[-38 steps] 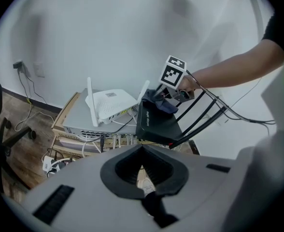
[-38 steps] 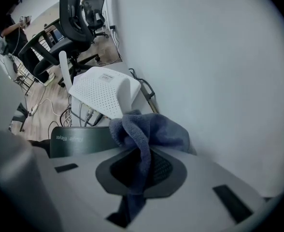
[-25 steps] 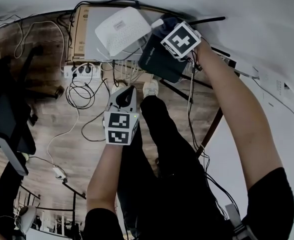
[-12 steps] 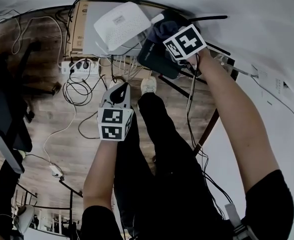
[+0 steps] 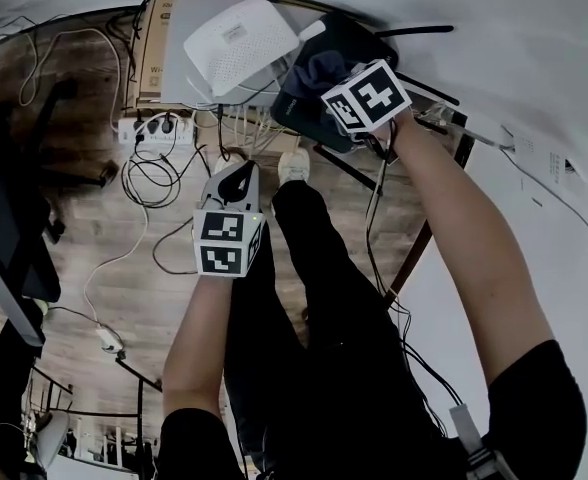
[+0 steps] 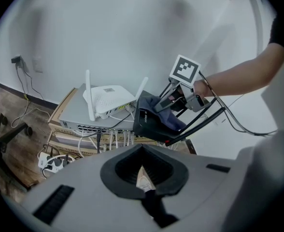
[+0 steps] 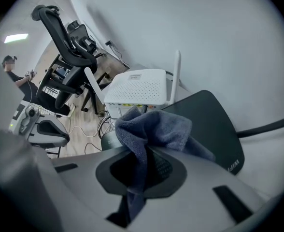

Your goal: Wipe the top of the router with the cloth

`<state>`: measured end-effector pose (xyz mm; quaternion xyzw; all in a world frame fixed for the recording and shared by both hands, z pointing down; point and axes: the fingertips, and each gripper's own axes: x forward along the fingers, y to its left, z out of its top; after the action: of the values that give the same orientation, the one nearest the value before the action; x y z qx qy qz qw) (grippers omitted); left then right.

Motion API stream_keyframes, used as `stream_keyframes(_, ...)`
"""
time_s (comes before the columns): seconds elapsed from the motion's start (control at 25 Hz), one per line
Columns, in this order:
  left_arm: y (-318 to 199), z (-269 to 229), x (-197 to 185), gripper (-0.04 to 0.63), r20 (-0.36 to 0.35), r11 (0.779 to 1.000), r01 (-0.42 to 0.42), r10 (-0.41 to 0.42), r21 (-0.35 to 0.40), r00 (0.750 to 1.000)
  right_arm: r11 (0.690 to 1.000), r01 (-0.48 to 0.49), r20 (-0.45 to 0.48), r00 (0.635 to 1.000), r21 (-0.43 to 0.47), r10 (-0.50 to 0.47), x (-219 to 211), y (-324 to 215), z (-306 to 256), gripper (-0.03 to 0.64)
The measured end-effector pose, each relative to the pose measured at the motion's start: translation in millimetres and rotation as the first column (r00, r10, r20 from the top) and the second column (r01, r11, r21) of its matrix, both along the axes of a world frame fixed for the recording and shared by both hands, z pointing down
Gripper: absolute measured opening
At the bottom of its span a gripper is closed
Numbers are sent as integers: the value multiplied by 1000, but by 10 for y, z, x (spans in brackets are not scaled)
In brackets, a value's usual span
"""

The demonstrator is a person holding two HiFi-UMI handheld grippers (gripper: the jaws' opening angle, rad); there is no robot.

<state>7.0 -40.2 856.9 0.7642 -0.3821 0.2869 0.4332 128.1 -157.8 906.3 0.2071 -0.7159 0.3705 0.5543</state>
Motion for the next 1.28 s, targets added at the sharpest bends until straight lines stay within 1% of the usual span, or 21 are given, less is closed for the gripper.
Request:
stream_keyframes(0.08, -6, -6, 15, -3, -2, 1000, -3, 3, 0, 1000, 1000, 10, 14, 1000, -13, -9, -29, 54, -7, 15)
stream_keyframes(0.32, -20, -19, 20, -3, 1, 1000, -13, 13, 2, 1000, 993, 91, 38, 995, -72, -89, -129, 264, -16, 15)
stream_keyframes(0.48, -28, -30, 15, -3, 3, 1000, -13, 13, 3, 1000, 983, 132, 65, 990, -129, -124, -169, 403, -33, 15)
stream_keyframes(0.6, -13, -25, 2, -3, 4, 1000, -20, 20, 2, 1000, 970, 171, 68, 984, -170, -162, -176, 514, -34, 15)
stream_keyframes(0.76, 13, 2, -43, -3, 10, 1000, -26, 26, -4, 1000, 941, 242, 45, 970, -236, -238, -139, 620, -28, 15)
stream_keyframes(0.96, -15, 12, -79, -3, 6, 1000, -2, 2, -5, 1000, 909, 268, 4, 960, -321, -281, 40, 714, -22, 15)
stream_keyframes(1.08, -28, 13, -74, -3, -1, 1000, 1, -1, -2, 1000, 893, 281, -38, 949, -351, -313, 204, 739, -6, 15)
stream_keyframes(1.28, -47, 25, -69, -3, -9, 1000, 4, -4, -5, 1000, 877, 302, -82, 931, -373, -355, 320, 674, 17, 15)
